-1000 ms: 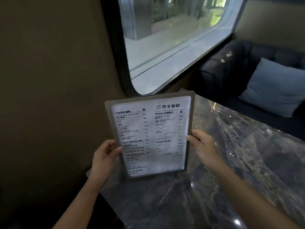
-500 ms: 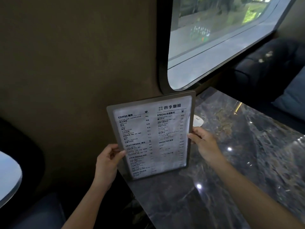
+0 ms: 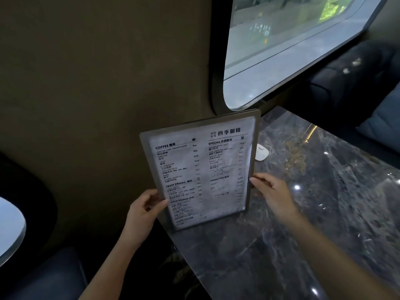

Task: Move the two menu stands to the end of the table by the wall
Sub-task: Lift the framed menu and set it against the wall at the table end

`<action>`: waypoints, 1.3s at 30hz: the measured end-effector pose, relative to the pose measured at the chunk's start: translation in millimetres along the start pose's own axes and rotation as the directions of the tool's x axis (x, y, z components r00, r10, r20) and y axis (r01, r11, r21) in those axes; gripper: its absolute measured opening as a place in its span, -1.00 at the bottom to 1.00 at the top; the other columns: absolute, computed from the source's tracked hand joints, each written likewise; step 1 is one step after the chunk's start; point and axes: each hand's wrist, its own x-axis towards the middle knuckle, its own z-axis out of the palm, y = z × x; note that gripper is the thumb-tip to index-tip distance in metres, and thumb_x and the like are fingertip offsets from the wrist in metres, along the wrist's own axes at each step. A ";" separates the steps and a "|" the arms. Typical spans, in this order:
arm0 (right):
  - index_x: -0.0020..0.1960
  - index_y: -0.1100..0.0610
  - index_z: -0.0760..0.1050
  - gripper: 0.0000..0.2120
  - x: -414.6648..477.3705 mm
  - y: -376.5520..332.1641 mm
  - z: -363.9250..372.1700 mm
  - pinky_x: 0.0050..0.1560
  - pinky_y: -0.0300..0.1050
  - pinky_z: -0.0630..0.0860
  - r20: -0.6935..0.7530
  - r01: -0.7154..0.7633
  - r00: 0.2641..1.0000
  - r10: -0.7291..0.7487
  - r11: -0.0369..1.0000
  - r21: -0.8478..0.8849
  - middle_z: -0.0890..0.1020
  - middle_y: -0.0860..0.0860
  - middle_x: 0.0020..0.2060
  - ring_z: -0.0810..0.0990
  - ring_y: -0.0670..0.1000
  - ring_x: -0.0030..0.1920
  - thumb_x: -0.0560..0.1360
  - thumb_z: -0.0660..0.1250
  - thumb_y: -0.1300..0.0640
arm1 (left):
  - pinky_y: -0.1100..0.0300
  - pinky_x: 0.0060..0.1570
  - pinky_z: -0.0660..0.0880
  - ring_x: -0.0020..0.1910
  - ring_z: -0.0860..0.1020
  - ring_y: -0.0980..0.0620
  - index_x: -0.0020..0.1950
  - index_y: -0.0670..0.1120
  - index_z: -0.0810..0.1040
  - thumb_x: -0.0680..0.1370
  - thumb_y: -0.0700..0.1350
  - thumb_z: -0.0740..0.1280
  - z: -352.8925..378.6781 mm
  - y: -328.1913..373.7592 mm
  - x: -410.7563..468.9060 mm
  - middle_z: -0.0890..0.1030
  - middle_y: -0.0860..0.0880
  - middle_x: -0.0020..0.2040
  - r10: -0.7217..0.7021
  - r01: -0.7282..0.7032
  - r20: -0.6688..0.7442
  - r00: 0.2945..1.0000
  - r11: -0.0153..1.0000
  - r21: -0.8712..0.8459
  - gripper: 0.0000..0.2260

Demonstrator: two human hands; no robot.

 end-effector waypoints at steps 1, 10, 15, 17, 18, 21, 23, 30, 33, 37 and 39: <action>0.00 0.11 0.59 -0.86 -1.2 3.5 1.4 -0.05 -0.03 0.59 -0.004 -0.012 1.000 0.012 1.000 -0.009 0.67 0.07 -0.09 0.64 0.01 -0.09 0.45 0.33 0.15 | 0.24 -0.11 0.49 -0.08 0.58 0.13 -0.11 0.06 0.53 0.44 -0.26 0.36 -1.0 -0.3 -0.8 0.61 0.05 -0.08 0.003 -0.003 0.011 1.000 0.999 0.034 -0.80; -0.23 -0.19 0.61 -0.82 5.4 1.2 7.3 -0.14 -0.01 0.62 -0.002 -0.023 1.000 0.023 0.992 -0.126 0.69 -0.14 -0.21 0.66 -0.01 -0.16 0.45 0.34 0.08 | 0.19 -0.11 0.52 -0.10 0.58 0.00 -0.15 -0.15 0.54 0.44 -0.33 0.34 -5.3 -3.2 -19.4 0.60 -0.11 -0.10 -0.013 0.005 0.068 0.998 0.994 0.111 -0.91; -0.27 -0.30 0.57 -0.76 5.9 -3.2 12.2 -0.16 -0.18 0.53 0.049 -0.013 0.999 0.022 0.986 -0.164 0.67 -0.32 -0.30 0.63 -0.23 -0.19 0.47 0.30 0.03 | 0.42 -0.20 0.51 -0.22 0.58 0.20 -0.20 -0.17 0.53 0.43 -0.35 0.35 1.8 -17.3 -43.5 0.61 -0.07 -0.18 -0.001 -0.002 0.041 0.999 0.997 0.075 -0.91; -0.23 -0.25 0.56 -0.82 6.4 0.9 13.4 -0.16 -0.18 0.53 0.067 -0.005 0.998 0.020 0.977 -0.213 0.66 -0.25 -0.26 0.64 -0.17 -0.17 0.47 0.29 0.00 | 0.43 -0.19 0.50 -0.21 0.58 0.20 -0.19 -0.16 0.53 0.42 -0.33 0.36 5.4 -21.7 -50.0 0.62 -0.08 -0.22 -0.002 0.002 0.012 1.000 0.998 0.056 -0.91; -0.17 -0.21 0.57 -0.87 6.1 4.6 13.6 -0.13 -0.15 0.54 0.076 -0.006 0.997 0.025 0.971 -0.238 0.66 -0.21 -0.21 0.64 -0.12 -0.14 0.48 0.28 0.00 | 0.43 -0.18 0.51 -0.20 0.59 0.19 -0.18 -0.13 0.53 0.42 -0.32 0.37 6.4 -23.1 -52.6 0.63 -0.07 -0.22 0.000 -0.001 0.005 1.000 0.999 0.050 -0.90; 0.03 0.04 0.58 -0.82 2.7 17.9 13.7 -0.08 -0.11 0.51 0.090 -0.018 0.995 0.051 0.943 -0.332 0.65 -0.02 -0.13 0.61 -0.03 -0.09 0.48 0.28 0.02 | 0.41 -0.15 0.52 -0.16 0.60 0.16 -0.16 -0.02 0.53 0.41 -0.26 0.41 7.2 -26.7 -56.2 0.65 0.00 -0.19 0.000 0.001 -0.005 1.000 0.999 0.050 -0.85; 0.08 0.14 0.56 -0.75 -0.8 22.9 14.3 -0.09 -0.13 0.48 0.092 -0.036 0.993 0.079 0.915 -0.402 0.64 0.03 -0.11 0.60 0.01 -0.10 0.49 0.28 0.04 | 0.47 -0.17 0.49 -0.12 0.59 0.22 -0.11 0.05 0.53 0.40 -0.19 0.43 9.2 -30.9 -56.9 0.65 0.07 -0.18 -0.036 0.032 0.038 0.999 0.994 0.105 -0.83; 0.01 0.26 0.51 -0.81 1.2 29.8 20.8 0.00 0.05 0.52 0.193 0.048 0.973 0.125 0.709 -0.704 0.65 0.23 -0.03 0.59 0.22 -0.03 0.51 0.25 0.15 | 0.22 0.06 0.51 0.04 0.55 0.21 0.13 0.08 0.51 0.44 -0.04 0.39 24.3 -56.2 -55.7 0.62 0.11 0.08 -0.103 0.067 0.068 0.992 0.914 0.400 -0.73; 0.07 0.26 0.50 -0.79 5.6 28.8 23.5 0.01 0.16 0.52 0.184 0.059 0.975 0.124 0.658 -0.751 0.64 0.28 0.00 0.58 0.29 0.00 0.53 0.19 0.19 | 0.34 -0.08 0.47 -0.04 0.55 0.23 0.09 0.03 0.53 0.45 -0.02 0.38 27.2 -60.3 -54.6 0.63 0.08 0.04 -0.058 0.032 0.041 0.997 0.883 0.468 -0.77; 0.06 0.27 0.49 -0.79 9.8 26.8 28.1 0.00 0.15 0.51 0.192 0.066 0.972 0.132 0.636 -0.769 0.64 0.29 -0.01 0.58 0.29 -0.01 0.54 0.17 0.18 | 0.34 -0.14 0.45 -0.09 0.55 0.20 0.06 -0.02 0.53 0.44 0.01 0.38 24.0 -64.3 -50.1 0.64 0.07 0.00 -0.015 0.003 0.019 1.000 0.847 0.532 -0.76; 0.05 0.27 0.49 -0.79 14.4 24.7 32.7 0.01 0.13 0.50 0.189 0.052 0.971 0.147 0.641 -0.766 0.64 0.28 0.00 0.57 0.28 0.00 0.54 0.17 0.18 | 0.41 -0.20 0.42 -0.12 0.53 0.22 0.03 -0.03 0.54 0.44 -0.02 0.39 21.2 -65.4 -44.9 0.65 0.06 -0.02 0.008 -0.005 -0.004 1.000 0.848 0.530 -0.80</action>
